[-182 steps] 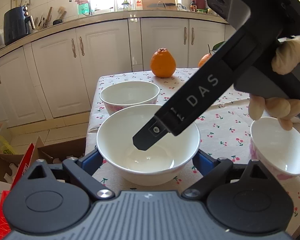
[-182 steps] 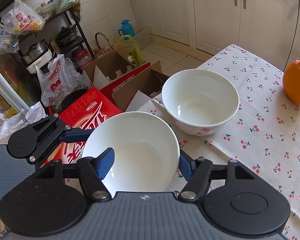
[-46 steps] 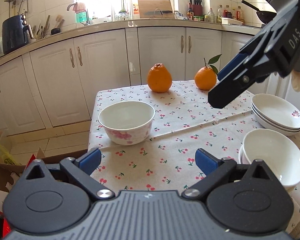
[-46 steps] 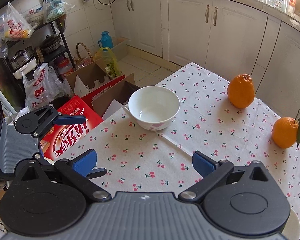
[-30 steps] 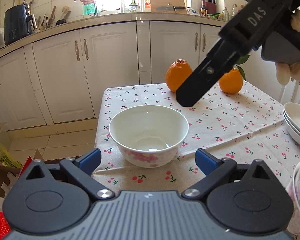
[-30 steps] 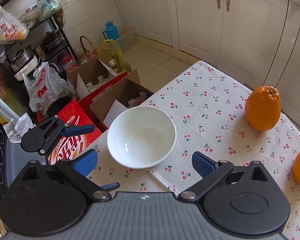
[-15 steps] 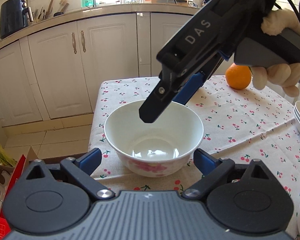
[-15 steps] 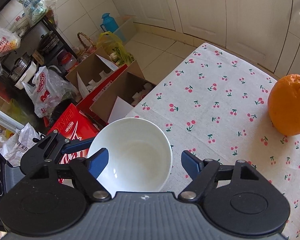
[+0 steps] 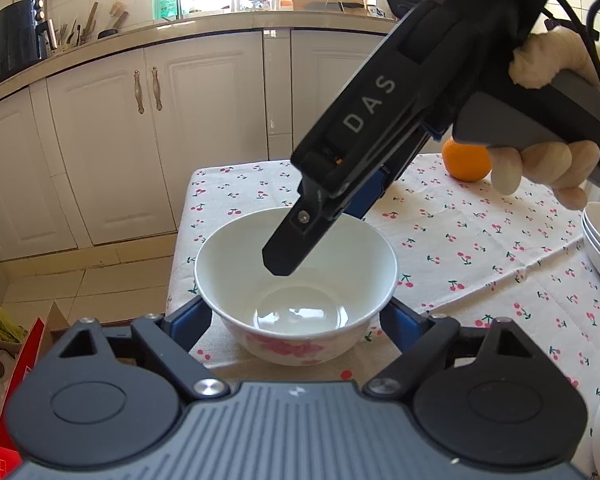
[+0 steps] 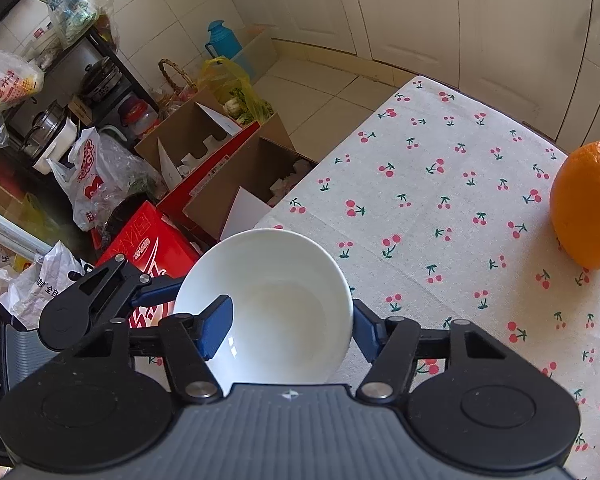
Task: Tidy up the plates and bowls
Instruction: 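Lift the white bowl with the right tool and carry it over the bowl stack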
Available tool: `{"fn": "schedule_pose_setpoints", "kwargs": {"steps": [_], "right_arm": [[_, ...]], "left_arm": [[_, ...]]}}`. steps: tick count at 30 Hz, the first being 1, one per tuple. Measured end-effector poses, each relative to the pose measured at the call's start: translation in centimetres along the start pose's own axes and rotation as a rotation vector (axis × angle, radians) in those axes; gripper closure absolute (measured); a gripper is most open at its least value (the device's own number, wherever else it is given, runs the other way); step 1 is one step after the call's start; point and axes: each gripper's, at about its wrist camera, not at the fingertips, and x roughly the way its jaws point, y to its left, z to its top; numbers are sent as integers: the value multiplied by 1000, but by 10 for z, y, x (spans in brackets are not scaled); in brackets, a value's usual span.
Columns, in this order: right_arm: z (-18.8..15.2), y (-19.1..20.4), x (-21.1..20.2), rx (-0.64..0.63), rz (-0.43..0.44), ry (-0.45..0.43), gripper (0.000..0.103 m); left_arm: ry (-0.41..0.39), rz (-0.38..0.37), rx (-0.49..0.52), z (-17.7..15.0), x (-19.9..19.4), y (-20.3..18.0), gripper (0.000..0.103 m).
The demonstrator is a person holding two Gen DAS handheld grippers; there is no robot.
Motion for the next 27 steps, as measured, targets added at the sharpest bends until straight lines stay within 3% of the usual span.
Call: {"fn": "schedule_pose_setpoints", "kwargs": {"steps": [15, 27], "right_arm": [[-7, 3, -8, 12, 18, -4, 34], [-37, 29, -46, -21, 29, -33, 34]], "left_arm": [[15, 0, 16, 3, -9, -5, 13], [2, -11, 30, 6, -52, -25, 13]]}}
